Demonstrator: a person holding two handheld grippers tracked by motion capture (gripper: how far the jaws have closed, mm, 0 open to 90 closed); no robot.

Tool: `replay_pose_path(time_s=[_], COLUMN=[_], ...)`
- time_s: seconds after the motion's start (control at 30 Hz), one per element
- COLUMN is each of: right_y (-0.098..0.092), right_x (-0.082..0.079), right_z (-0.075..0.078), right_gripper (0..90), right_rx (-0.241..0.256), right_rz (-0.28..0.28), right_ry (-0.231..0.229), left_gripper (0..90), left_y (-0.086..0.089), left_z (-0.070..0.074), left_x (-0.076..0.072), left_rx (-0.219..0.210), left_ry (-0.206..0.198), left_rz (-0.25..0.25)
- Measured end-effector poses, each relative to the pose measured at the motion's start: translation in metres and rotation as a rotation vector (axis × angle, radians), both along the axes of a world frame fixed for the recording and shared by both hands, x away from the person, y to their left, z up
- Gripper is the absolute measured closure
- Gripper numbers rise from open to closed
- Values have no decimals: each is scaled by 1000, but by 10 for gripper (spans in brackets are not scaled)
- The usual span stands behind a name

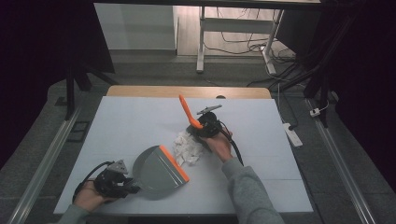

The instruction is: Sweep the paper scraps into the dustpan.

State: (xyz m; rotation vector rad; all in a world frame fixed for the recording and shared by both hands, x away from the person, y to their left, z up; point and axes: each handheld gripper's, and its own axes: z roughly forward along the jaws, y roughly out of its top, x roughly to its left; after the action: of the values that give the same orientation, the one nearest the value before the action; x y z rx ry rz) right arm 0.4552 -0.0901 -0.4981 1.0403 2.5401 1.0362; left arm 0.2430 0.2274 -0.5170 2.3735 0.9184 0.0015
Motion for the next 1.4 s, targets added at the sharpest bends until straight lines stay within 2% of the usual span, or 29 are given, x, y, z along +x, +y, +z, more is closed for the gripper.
replay_pose_path(time_s=[0.13,0.4,0.97,1.4], right_y=[4,5,25,38], right_x=[-3,-5,-26,-48], right_z=[0,0,0,-1], right_gripper=[712,712,712,712], right_rx=[-12,-5,-30,-19], right_rz=[17,25,136,213], right_ry=[-4,12,15,13], left_gripper=[612,613,612,612], left_y=[-1,-1,-3,-4], left_z=[0,0,-2,-2], left_x=[0,1,4,4], left_rx=[-2,-2,-10,-15], left_ry=[3,4,11,13], left_rz=[4,3,12,17])
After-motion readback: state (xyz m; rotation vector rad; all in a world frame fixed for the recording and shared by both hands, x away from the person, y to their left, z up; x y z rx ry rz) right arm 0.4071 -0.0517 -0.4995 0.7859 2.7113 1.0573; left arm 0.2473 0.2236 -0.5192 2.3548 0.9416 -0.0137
